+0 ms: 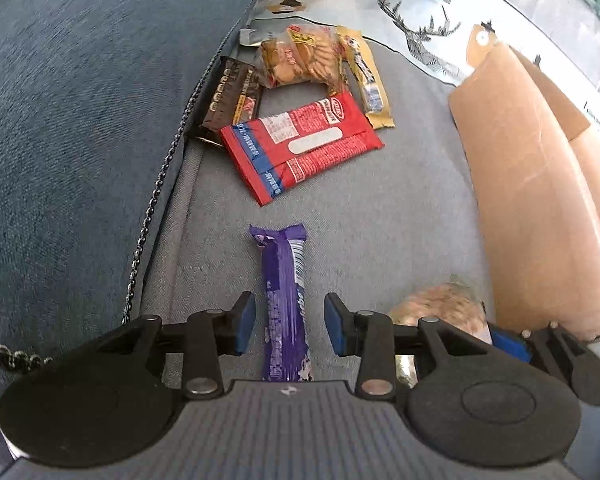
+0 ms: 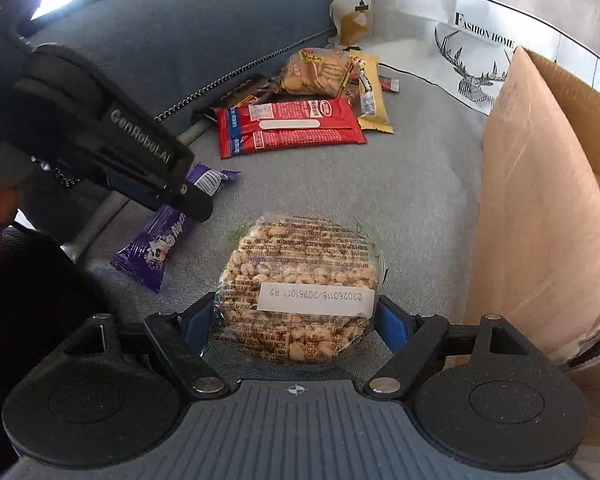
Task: Organize snacks
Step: 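Lift the nut cake with right gripper toward the box while left gripper holds the purple bar, then carry both held snacks over the box and open both grippers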
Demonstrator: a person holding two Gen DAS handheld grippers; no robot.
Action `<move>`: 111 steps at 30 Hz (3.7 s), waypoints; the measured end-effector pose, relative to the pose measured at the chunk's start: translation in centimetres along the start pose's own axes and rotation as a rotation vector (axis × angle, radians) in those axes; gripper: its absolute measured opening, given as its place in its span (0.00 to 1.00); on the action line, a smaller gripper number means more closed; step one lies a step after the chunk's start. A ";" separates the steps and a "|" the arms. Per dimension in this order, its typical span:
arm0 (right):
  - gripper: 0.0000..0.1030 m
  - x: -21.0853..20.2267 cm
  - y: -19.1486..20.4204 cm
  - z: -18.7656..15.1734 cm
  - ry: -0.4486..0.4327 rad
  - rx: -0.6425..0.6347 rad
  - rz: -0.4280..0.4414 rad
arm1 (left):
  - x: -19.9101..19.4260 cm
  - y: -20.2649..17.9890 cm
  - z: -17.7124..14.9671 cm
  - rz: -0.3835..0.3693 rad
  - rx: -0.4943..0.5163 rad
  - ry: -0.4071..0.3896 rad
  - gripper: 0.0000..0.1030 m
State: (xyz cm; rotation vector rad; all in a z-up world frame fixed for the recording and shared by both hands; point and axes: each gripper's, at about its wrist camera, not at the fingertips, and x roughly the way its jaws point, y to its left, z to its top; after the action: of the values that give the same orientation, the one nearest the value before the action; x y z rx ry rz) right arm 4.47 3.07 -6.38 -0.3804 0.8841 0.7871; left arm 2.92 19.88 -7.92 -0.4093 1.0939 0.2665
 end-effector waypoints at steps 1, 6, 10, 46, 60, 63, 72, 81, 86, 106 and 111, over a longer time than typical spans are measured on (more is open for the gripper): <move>0.82 0.1 0.0 0.0 -0.001 0.003 0.001 | 0.1 -0.3 0.0 0.009 0.010 0.001 0.41; 0.84 0.6 -0.6 0.0 0.004 0.021 0.008 | 0.6 -0.9 0.0 0.033 0.025 0.019 0.41; 0.85 0.9 -0.9 0.1 0.005 0.036 0.009 | 1.0 -1.4 0.0 0.053 0.044 0.028 0.41; 0.79 -10.0 -1.3 -0.3 -0.358 -0.025 -0.036 | -3.7 -1.1 -1.2 -0.047 0.070 -0.240 0.17; 0.79 -14.3 -9.1 -1.7 -0.530 0.138 -0.201 | -5.5 -1.2 -2.0 -0.087 0.071 -0.339 0.17; 0.79 -14.0 -9.6 -2.0 -0.522 0.127 -0.206 | -5.5 -1.2 -2.0 -0.092 0.063 -0.347 0.17; 0.79 -14.3 -12.0 -2.6 -0.531 0.236 -0.201 | -5.7 -1.8 -2.1 -0.073 0.077 -0.369 0.17; 0.79 -14.8 -14.4 -3.4 -0.579 0.323 -0.187 | -5.7 -2.9 -1.3 -0.009 0.019 -0.350 0.17; 0.79 -15.3 -16.3 -3.9 -0.621 0.428 -0.214 | -6.5 -6.4 -0.5 -0.056 0.003 -0.351 0.17; 0.79 -15.8 -20.5 -5.9 -0.660 0.672 -0.246 | -10.8 -27.5 3.7 -0.293 0.280 -0.531 0.18; 0.84 -15.4 -20.7 -5.7 -0.634 0.700 -0.242 | -10.5 -27.8 3.0 -0.287 0.292 -0.518 0.47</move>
State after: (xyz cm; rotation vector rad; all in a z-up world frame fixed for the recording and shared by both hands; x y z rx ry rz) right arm 10.93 -21.08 2.33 0.3667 0.4506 0.2983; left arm 12.00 -3.70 7.96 -0.2118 0.5432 -0.0459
